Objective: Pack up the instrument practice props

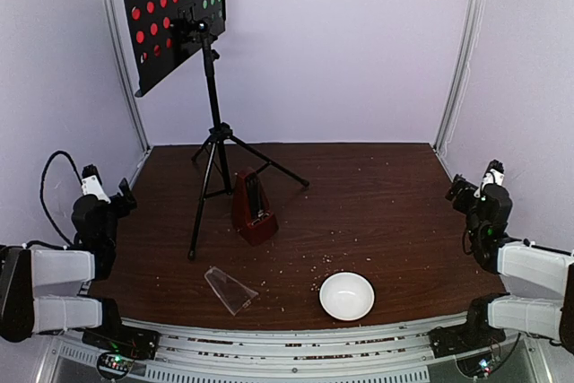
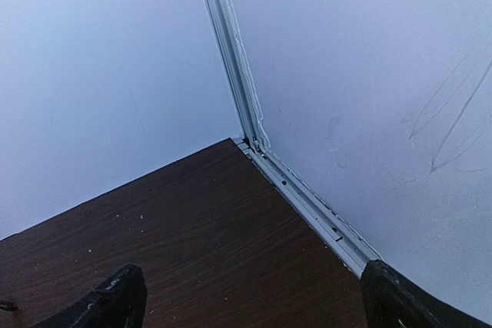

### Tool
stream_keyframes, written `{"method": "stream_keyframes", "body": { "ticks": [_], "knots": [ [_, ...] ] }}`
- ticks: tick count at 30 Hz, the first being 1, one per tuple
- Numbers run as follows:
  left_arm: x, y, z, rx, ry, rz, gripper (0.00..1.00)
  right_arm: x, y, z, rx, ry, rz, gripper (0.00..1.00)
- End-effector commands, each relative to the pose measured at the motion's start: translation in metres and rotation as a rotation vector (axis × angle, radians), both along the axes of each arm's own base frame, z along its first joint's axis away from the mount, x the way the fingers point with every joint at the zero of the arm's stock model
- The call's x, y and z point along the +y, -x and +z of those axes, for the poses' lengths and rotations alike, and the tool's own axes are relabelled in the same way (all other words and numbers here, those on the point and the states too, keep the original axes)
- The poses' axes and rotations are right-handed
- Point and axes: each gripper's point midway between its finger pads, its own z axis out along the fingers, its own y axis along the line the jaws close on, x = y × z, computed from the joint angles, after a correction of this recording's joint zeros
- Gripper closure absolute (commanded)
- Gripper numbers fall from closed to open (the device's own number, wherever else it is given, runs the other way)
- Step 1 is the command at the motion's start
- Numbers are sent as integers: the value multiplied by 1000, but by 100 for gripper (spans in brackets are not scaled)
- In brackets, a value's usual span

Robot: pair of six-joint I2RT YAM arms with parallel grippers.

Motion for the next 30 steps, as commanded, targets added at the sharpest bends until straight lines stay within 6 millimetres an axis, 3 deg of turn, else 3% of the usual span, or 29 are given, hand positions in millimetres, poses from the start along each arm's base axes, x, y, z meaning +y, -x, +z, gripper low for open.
{"method": "stream_keyframes", "body": {
  "ticks": [1, 5, 9, 13, 17, 20, 22, 24, 30],
  "knots": [
    [-14, -8, 0, 9, 35, -87, 2, 0, 4, 9, -51, -45, 2, 0],
    [-48, -23, 35, 19, 168, -276, 2, 32, 5, 39, -166, -125, 198, 0],
    [-69, -19, 48, 12, 465, -376, 2, 60, 13, 76, -282, -218, 370, 0],
    [-109, -15, 69, 10, 597, -612, 2, 100, 3, 100, -221, -314, 588, 0],
    [-151, -13, 106, 87, 562, -872, 2, 144, -7, 107, -76, -392, 739, 5],
    [-164, -15, 145, 189, 402, -969, 2, 185, -15, 100, 82, -365, 790, 9],
    [-159, -15, 167, 229, 283, -946, 2, 220, -16, 100, 165, -315, 829, 9],
    [-140, -14, 180, 216, 179, -823, 2, 260, -14, 99, 228, -281, 885, 9],
    [-74, 0, 164, 97, 34, -446, 2, 384, -1, 98, 287, -196, 1093, 4]
  ]
}}
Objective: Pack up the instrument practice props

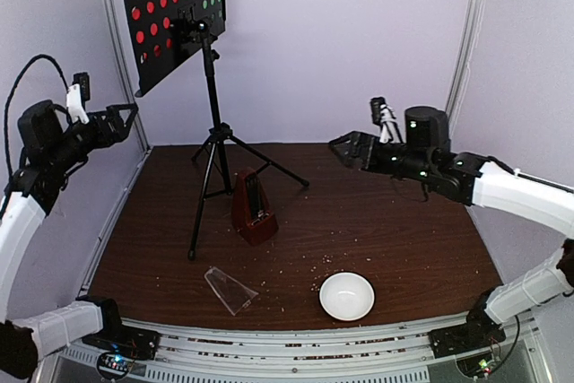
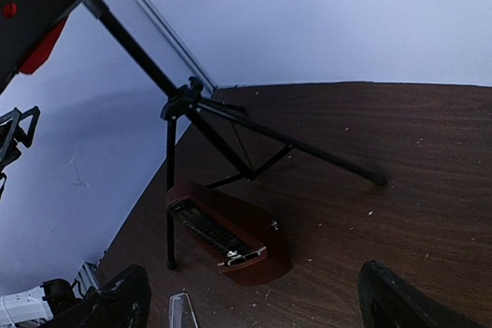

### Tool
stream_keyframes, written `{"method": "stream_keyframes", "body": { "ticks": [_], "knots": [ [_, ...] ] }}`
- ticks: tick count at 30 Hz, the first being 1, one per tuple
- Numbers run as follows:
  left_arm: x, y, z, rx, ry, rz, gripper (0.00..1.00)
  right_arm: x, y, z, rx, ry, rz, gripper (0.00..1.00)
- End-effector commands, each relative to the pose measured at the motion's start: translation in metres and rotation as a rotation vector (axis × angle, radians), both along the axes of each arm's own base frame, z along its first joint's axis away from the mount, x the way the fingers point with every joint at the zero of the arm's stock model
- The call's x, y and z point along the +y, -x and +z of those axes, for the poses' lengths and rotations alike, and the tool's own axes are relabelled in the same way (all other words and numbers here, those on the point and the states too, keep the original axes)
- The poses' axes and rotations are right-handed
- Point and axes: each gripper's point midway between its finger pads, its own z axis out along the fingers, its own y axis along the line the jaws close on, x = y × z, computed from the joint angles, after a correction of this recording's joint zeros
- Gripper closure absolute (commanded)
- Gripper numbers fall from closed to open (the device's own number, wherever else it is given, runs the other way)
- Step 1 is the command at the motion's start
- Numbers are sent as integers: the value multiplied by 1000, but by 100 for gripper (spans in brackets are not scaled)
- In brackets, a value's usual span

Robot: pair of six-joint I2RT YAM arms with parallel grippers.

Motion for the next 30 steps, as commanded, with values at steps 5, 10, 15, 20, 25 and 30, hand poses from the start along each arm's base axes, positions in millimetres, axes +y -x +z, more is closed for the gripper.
{"method": "stream_keyframes", "body": {
  "ticks": [5, 10, 15, 20, 25, 30],
  "knots": [
    [72, 20, -51, 39, -227, 387, 2, 121, 10, -37, 12, 204, 158, 4],
    [60, 18, -58, 40, -219, 317, 2, 170, 3, -62, -41, 356, 182, 4],
    [63, 12, -65, 72, -224, 328, 2, 198, -15, -83, -57, 457, 156, 1],
    [62, 13, -69, 84, -225, 323, 2, 214, -40, -100, -70, 563, 116, 1],
    [62, 13, -72, 90, -220, 320, 2, 227, -43, -121, -69, 599, 156, 11],
    [55, 7, -80, 115, -211, 279, 2, 226, -41, -129, -77, 586, 161, 29]
  ]
}}
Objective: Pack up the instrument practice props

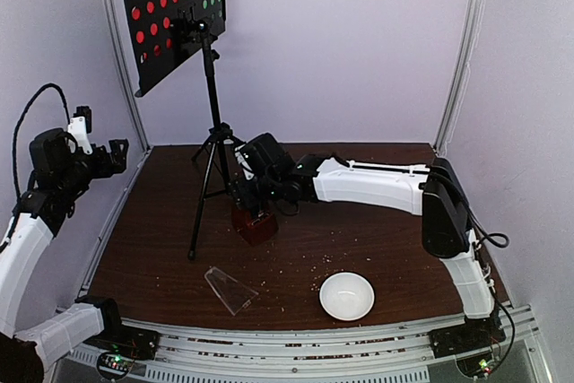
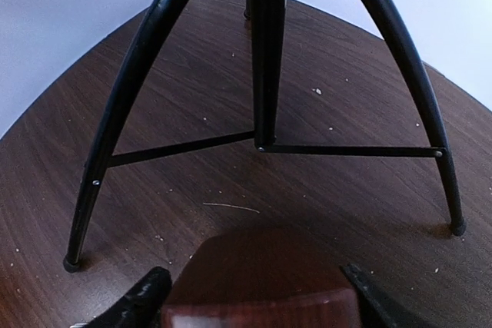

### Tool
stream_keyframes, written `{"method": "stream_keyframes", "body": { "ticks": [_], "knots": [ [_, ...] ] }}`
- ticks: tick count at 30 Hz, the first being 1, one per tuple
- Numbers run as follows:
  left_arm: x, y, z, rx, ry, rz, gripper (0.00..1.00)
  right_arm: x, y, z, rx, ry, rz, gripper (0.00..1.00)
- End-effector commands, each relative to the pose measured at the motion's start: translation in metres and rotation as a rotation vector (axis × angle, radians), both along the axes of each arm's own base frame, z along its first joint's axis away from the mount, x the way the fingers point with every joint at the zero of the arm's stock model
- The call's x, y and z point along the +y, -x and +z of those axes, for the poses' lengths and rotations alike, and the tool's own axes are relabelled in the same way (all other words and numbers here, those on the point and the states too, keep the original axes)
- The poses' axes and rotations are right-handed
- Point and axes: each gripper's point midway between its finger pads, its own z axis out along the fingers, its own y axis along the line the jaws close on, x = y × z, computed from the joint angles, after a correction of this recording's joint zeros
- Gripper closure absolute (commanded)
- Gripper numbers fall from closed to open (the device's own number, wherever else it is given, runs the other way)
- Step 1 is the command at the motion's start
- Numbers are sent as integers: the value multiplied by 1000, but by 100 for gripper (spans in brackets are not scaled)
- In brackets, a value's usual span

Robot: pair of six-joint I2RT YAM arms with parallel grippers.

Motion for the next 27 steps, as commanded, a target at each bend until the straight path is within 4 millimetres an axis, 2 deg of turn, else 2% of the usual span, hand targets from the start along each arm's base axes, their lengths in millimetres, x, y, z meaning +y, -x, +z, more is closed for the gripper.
{"method": "stream_keyframes", "body": {
  "ticks": [1, 4, 6, 12, 20, 24, 27],
  "knots": [
    [-4, -5, -4, 2, 1, -29, 2, -6, 1, 0, -26, 9, -3, 32],
    [-3, -5, -5, 4, 1, -25, 2, -12, 1, 3, -36, 6, -20, 48],
    [-3, -4, -4, 2, 0, -21, 2, -18, 3, 5, -41, 12, -44, 52],
    [-2, -3, -5, 1, -1, -15, 2, -46, 19, 27, -95, 24, -151, 53],
    [-2, -1, -2, -10, 1, -18, 2, -88, 63, 28, -90, -6, -338, 53],
    [0, 1, 0, -19, -2, -4, 2, -97, 89, 28, -75, -61, -408, 53],
    [2, 3, 1, -25, -6, 9, 2, -94, 108, 23, -55, -100, -423, 53]
  ]
}}
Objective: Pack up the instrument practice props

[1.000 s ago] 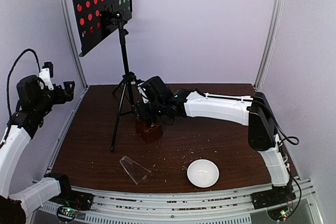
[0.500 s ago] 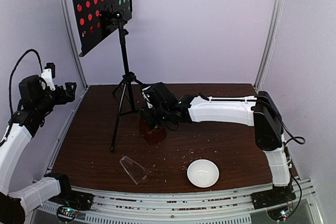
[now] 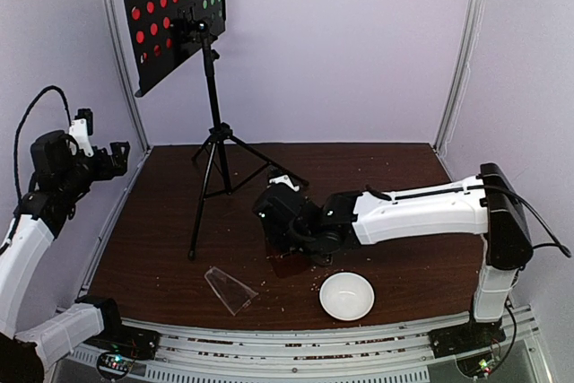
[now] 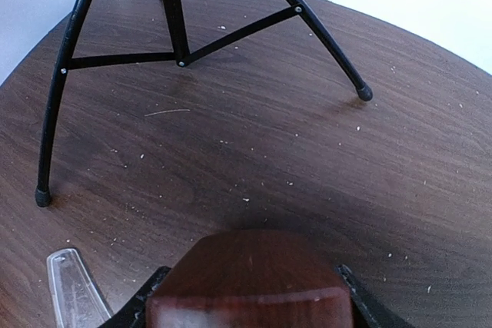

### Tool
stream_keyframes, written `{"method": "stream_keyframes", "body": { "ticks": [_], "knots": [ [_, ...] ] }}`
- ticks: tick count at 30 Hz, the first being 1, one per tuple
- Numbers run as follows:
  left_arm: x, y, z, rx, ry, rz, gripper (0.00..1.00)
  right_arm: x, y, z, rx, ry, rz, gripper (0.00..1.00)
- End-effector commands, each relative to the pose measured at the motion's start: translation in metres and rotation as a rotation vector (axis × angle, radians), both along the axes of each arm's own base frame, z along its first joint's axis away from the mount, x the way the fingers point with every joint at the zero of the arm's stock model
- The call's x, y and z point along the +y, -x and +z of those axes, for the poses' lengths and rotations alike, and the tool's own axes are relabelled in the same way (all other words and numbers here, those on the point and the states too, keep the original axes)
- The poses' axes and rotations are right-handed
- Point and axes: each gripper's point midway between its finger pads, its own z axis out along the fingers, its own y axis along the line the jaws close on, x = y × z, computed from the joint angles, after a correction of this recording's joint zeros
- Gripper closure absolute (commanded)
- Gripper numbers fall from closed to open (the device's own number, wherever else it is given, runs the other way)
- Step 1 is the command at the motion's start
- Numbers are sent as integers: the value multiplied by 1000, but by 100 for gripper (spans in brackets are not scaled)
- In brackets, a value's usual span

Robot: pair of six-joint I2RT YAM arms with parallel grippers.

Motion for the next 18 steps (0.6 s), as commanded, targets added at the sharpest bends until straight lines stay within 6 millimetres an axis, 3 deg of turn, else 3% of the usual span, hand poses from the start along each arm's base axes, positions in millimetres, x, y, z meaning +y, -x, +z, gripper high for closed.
{"method": "stream_keyframes", "body": {
  "ticks": [1, 7, 13, 16, 18],
  "knots": [
    [5, 3, 8, -41, -12, 21, 2, -4, 18, 26, -40, -152, -119, 53],
    [6, 3, 7, -39, -17, 30, 2, 5, 50, 22, -20, -186, -128, 52],
    [6, -5, 2, -12, -23, 26, 2, 17, 63, 14, -6, -220, -121, 47],
    [8, -4, 1, -11, -29, 38, 2, 21, 68, 16, -21, -203, -118, 37],
    [8, -4, -1, -8, -29, 37, 2, 23, 71, 20, -24, -203, -112, 21]
  ]
}}
